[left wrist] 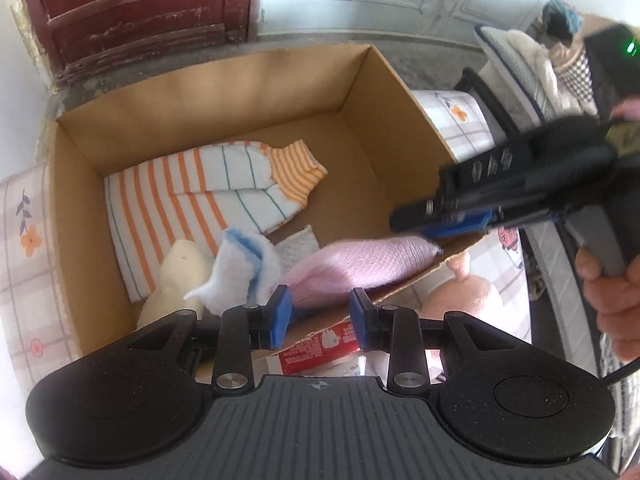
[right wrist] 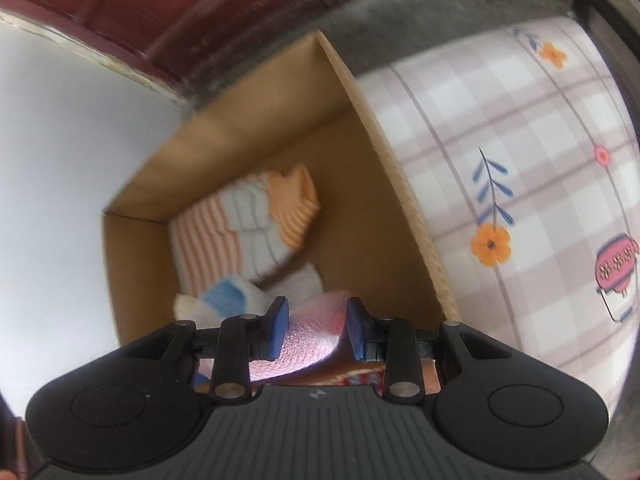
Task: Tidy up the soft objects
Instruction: 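Lift the pink knitted item with both grippers and lower it into the box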
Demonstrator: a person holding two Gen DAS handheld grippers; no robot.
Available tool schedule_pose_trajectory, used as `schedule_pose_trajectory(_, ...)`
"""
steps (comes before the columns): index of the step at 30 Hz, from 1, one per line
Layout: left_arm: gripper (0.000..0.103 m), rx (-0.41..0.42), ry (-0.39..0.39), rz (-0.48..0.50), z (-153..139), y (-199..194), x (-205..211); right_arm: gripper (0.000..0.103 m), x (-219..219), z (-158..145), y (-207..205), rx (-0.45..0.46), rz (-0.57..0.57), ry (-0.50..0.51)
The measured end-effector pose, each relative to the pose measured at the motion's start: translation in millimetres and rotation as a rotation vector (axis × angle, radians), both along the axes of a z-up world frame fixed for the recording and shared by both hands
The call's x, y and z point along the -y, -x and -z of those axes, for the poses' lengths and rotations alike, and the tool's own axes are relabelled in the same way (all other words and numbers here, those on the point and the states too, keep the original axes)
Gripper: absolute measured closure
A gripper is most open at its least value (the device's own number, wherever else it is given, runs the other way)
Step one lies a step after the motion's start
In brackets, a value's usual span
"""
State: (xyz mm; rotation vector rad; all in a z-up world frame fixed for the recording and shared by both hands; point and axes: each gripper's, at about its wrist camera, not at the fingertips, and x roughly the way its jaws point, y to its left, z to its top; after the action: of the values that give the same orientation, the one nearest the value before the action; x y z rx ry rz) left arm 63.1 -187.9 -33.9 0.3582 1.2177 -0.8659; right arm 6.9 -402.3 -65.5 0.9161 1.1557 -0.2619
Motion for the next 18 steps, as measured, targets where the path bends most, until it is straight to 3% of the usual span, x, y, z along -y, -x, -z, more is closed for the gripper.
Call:
schedule_pose_trajectory(4,0.068,-0.008,0.037,-0.007,-2.6,-3.6,0.5,0.069,-9.2,3.8,-4.4,-0.070,-0.058,0.055)
schedule_pose_trajectory(9,0.068,-0.001,0.014,0.007,6.6,-6.0,8.2,0.069,-15.7,2.2,-7.5,-0.077,-0.086,0.084)
schedule_pose_trajectory(18,0.068,0.004,0.017,0.014,1.7,-0.1,0.7,0.069,-16.4,-12.6,-15.1,-0.013,-0.078,0.127)
